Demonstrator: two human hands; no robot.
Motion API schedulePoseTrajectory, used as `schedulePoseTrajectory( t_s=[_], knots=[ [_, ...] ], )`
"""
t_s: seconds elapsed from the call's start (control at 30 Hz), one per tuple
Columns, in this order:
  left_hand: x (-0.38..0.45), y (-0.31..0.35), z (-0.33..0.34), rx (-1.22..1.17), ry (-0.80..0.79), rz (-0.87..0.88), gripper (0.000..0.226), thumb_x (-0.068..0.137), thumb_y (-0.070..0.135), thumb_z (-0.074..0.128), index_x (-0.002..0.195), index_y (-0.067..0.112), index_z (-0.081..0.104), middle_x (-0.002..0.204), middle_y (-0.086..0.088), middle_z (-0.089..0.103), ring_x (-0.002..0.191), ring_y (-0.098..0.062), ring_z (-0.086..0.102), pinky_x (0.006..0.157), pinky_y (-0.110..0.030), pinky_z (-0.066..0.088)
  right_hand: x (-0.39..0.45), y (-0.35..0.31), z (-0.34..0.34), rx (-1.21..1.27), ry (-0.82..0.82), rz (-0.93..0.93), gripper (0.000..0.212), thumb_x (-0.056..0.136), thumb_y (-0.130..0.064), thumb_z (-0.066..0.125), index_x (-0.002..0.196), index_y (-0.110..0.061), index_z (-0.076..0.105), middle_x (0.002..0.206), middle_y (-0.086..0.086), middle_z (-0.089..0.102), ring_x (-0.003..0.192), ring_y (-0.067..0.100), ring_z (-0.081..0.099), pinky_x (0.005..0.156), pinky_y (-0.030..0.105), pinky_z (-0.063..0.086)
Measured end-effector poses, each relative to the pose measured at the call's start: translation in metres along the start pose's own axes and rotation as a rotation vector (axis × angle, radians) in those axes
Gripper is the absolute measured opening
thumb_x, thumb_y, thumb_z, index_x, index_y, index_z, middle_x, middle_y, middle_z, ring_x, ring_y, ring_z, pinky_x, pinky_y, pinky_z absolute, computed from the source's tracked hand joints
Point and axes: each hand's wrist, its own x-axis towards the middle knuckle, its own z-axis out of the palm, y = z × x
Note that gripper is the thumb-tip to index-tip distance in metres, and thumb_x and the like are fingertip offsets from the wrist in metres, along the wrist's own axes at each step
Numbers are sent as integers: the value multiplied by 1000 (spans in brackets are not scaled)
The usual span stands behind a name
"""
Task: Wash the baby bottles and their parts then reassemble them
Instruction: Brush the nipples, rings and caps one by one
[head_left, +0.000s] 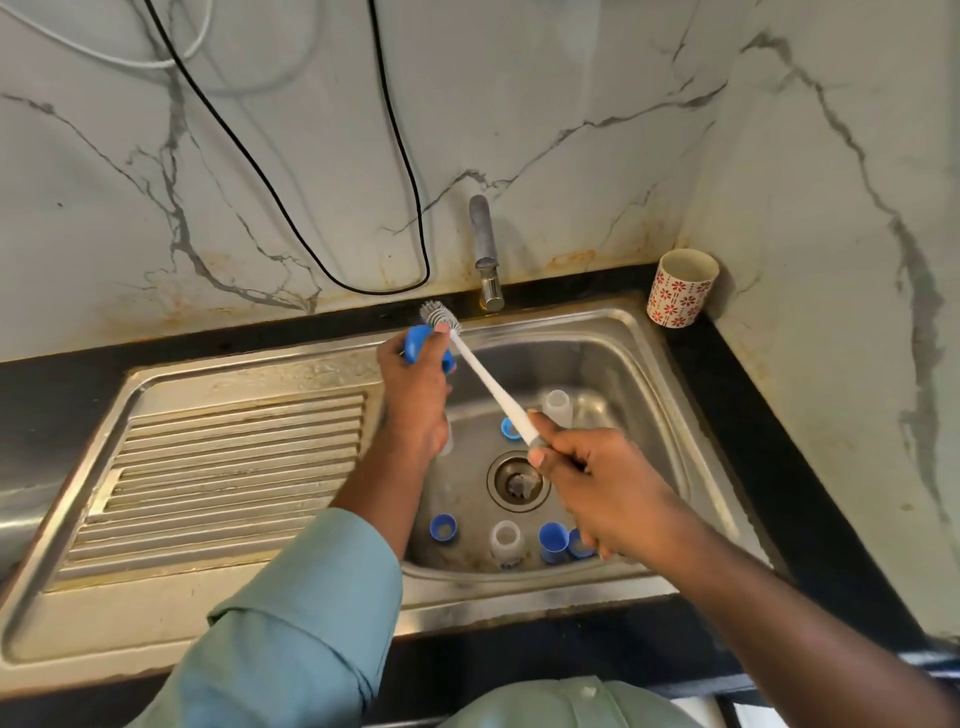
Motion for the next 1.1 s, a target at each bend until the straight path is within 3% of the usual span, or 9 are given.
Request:
schedulePoseTrajectory(
  t_s=[0.17, 0.3, 0.4, 0.57, 0.63, 0.8, 0.93, 1.03, 1.1],
  knots=[
    [13, 14, -10, -227, 173, -66, 38, 94, 39, 64, 124, 21, 50, 104, -2, 63, 87, -11, 60, 71, -26, 48, -15, 0, 5, 36, -103, -40, 23, 100, -29, 51, 119, -35, 61, 52, -17, 53, 39, 4, 40, 39, 21, 40],
    [4, 9, -6, -257, 96, -57, 19, 90, 27, 71, 105, 20, 62, 108, -6, 65, 95, -18, 65, 75, -28, 57, 1, -6, 6, 37, -12, -38, 29, 100, -29, 50, 127, -38, 57, 54, -6, 47, 39, 9, 42, 37, 22, 39],
    [14, 19, -16, -429, 182, -51, 16, 89, 19, 72, 102, 15, 64, 114, -12, 68, 99, -25, 70, 77, -34, 61, -5, -6, 6, -8, -79, -44, 15, 100, -32, 50, 103, -38, 62, 53, -6, 50, 40, 8, 42, 38, 23, 40],
    [9, 18, -16, -336, 139, -101, 17, 92, 31, 68, 104, 19, 64, 113, -8, 65, 105, -24, 64, 87, -37, 58, 4, -12, 11, -39, -42, -45, 15, 100, -35, 48, 97, -46, 58, 53, -8, 53, 43, 14, 48, 38, 28, 46],
    [17, 23, -24, -343, 206, -52, 19, 93, 30, 67, 107, 18, 65, 113, -7, 66, 103, -23, 66, 80, -31, 58, 0, -12, 14, -45, -71, -51, 17, 101, -36, 47, 100, -52, 53, 60, -6, 55, 43, 11, 46, 39, 26, 44],
    [8, 14, -18, -232, 67, -68, 16, 95, 28, 64, 108, 19, 62, 113, -7, 62, 102, -21, 64, 82, -32, 58, 6, -17, 17, -46, -21, -26, 18, 102, -33, 47, 94, -32, 63, 54, -13, 58, 39, 6, 42, 39, 25, 41],
    [17, 20, -22, -386, 154, -113, 7, 100, 29, 57, 97, 23, 60, 108, -7, 63, 92, -18, 63, 68, -27, 55, -4, -19, 18, -106, -122, -27, 19, 102, -32, 45, 105, -25, 63, 56, -28, 58, 36, 0, 42, 38, 20, 39],
    [15, 14, -18, -302, 113, -108, 11, 102, 32, 52, 94, 28, 58, 98, -2, 61, 83, -14, 58, 69, -27, 50, -1, -19, 23, -113, -66, -42, 22, 101, -34, 46, 101, -21, 64, 56, -9, 52, 37, 2, 40, 39, 19, 39],
    [15, 14, -17, -299, 145, -97, 13, 103, 32, 51, 93, 28, 57, 96, -1, 60, 82, -14, 58, 67, -26, 49, 4, -19, 24, -100, -53, -22, 28, 101, -34, 46, 105, -12, 62, 56, -17, 56, 37, 3, 38, 38, 22, 39]
  ],
)
